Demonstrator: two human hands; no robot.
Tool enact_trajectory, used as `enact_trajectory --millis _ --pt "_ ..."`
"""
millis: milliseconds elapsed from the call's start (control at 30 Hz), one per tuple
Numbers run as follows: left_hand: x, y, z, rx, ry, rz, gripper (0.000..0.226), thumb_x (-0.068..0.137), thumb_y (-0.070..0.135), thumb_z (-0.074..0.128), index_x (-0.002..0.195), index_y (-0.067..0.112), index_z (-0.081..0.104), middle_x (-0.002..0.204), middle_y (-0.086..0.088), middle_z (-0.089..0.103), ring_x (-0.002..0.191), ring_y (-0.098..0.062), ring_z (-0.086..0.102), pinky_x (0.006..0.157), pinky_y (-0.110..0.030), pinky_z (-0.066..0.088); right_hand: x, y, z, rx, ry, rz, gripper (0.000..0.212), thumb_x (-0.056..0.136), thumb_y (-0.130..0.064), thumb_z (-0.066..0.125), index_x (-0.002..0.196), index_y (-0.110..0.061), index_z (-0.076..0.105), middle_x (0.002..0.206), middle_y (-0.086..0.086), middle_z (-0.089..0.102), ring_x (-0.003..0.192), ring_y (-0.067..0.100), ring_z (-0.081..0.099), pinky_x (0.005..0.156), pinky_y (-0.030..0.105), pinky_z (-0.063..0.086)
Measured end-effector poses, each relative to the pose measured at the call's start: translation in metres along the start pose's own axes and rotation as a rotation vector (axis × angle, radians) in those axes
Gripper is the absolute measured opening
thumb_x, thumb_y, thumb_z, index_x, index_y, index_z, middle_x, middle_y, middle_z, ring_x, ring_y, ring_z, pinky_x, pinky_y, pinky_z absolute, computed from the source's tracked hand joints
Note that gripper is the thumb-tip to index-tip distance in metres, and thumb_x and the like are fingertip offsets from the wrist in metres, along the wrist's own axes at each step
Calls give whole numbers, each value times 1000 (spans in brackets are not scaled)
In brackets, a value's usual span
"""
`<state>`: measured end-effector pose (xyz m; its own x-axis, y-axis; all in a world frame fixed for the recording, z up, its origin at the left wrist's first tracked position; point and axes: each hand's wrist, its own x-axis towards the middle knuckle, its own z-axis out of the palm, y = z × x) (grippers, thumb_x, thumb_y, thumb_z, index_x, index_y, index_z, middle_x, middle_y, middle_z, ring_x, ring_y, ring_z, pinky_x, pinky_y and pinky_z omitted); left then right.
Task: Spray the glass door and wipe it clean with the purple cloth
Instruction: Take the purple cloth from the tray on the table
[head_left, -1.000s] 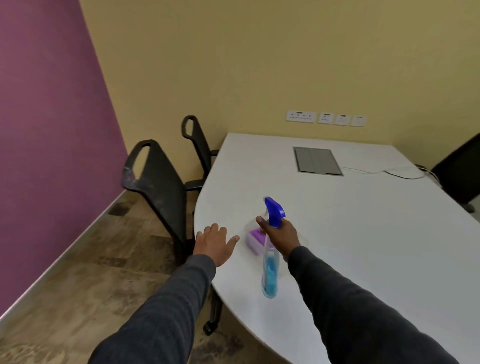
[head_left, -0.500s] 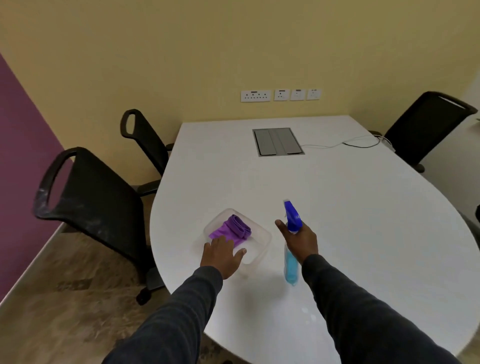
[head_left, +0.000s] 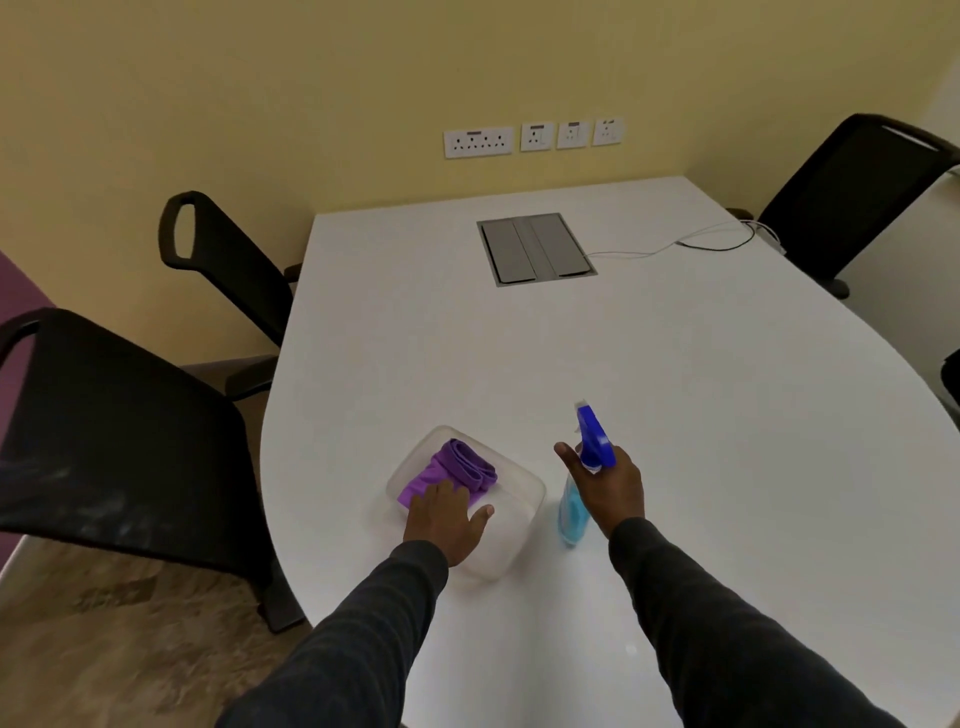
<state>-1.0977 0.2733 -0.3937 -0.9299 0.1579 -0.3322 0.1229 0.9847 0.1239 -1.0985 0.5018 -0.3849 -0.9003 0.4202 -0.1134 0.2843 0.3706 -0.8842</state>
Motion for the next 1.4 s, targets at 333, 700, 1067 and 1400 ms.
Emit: enact_trajectory --millis 333,700,1067,1400 --pt "23 -3 5 -24 -25 26 56 104 58 31 134 16 52 144 -8 51 132 -27 48 115 -43 37 -5 10 10 -22 -3 59 68 69 -73 65 111 -20 55 103 4 66 93 24 65 84 35 57" --pt "36 -3 23 59 -77 19 60 102 59 36 142 15 45 149 -10 45 138 -29 42 116 -45 33 -49 40 15 -681 -383 374 77 86 -80 49 123 -13 59 102 -1 64 88 12 62 74 24 48" --pt "72 -23 31 133 -93 -168 66 93 38 67 145 8 40 147 -16 47 134 -34 48 117 -46 37 -53 28 64 -563 -420 -22 29 96 -54 59 106 -27 60 100 -9 61 89 7 57 80 16 42" --pt "94 -23 48 204 -116 -195 66 96 34 66 148 5 38 145 -18 50 131 -34 53 113 -44 45 -43 24 90 -585 -436 -112 29 98 -51 58 105 -23 64 100 -6 64 89 9 59 83 20 51"
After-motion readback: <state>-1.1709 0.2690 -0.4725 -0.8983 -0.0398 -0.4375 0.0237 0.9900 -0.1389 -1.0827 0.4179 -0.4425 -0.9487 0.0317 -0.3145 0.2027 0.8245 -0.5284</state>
